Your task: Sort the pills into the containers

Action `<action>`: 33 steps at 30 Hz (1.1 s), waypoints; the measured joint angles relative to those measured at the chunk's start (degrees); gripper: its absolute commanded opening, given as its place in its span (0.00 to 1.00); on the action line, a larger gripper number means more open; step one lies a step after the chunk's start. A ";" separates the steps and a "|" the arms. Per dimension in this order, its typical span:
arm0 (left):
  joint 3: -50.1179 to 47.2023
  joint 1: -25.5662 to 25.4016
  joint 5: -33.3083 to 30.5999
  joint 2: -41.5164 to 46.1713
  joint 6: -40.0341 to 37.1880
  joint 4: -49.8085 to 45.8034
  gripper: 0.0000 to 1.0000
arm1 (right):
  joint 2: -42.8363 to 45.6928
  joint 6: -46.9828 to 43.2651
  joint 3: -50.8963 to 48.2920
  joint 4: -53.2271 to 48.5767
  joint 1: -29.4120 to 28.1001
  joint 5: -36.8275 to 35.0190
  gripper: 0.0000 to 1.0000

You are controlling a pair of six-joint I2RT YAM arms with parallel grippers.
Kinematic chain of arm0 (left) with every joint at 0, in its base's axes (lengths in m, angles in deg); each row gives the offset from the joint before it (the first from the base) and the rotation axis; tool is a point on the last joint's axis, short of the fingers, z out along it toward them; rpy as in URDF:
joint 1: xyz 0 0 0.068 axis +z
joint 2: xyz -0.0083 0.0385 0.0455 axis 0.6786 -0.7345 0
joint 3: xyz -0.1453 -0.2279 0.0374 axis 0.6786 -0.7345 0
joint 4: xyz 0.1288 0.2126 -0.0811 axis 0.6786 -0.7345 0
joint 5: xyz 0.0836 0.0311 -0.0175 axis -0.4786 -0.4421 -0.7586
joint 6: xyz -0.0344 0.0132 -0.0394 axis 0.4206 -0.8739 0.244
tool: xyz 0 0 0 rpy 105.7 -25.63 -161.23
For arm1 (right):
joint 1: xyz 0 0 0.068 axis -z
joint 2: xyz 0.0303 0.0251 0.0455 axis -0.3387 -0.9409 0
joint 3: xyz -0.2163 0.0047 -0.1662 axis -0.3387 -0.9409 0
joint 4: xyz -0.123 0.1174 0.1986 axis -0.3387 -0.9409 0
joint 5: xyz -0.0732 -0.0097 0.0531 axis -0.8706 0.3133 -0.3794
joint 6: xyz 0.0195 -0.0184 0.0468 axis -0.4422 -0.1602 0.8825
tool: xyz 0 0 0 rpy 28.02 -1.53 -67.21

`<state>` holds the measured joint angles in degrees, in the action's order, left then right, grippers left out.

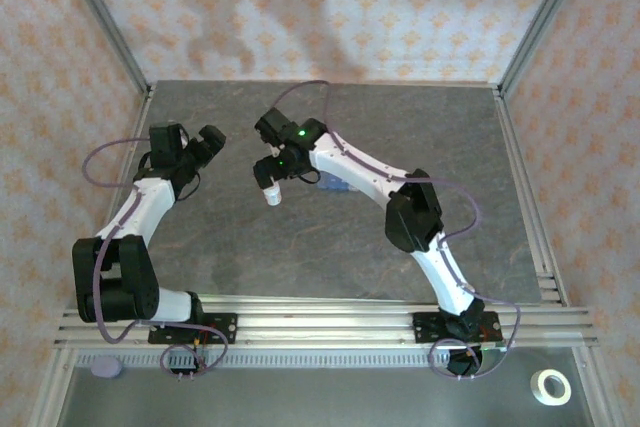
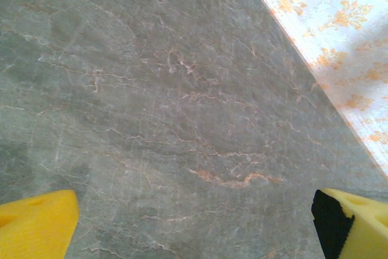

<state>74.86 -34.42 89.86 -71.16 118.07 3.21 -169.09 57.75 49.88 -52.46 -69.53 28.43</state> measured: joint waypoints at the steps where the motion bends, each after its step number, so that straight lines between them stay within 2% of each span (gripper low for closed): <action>1: 0.00 0.00 0.28 0.00 0.13 0.24 1.00 | -0.85 -0.02 1.14 -0.44 -0.13 -0.04 0.89; 8: -0.57 0.33 1.36 0.00 0.42 1.40 1.00 | -4.83 -0.02 5.29 -1.92 -0.76 0.02 0.86; 22: -0.81 0.46 2.32 0.00 0.57 2.25 1.00 | -8.81 -0.02 6.03 -2.56 -1.03 0.68 0.73; 25: -0.85 0.46 2.43 0.00 0.57 2.25 1.00 | -9.20 0.09 6.14 -2.58 -1.09 1.05 0.66; 30: -0.85 0.46 2.89 0.00 0.57 2.27 1.00 | -9.29 0.00 6.14 -2.58 -1.11 1.53 0.45; 33: -0.85 0.46 3.17 0.00 0.55 2.27 1.00 | -9.29 -0.20 6.27 -2.54 -1.11 1.62 0.37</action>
<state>74.01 -33.96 93.03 -71.16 118.62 5.49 -178.38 57.55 56.15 -54.99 -70.64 30.05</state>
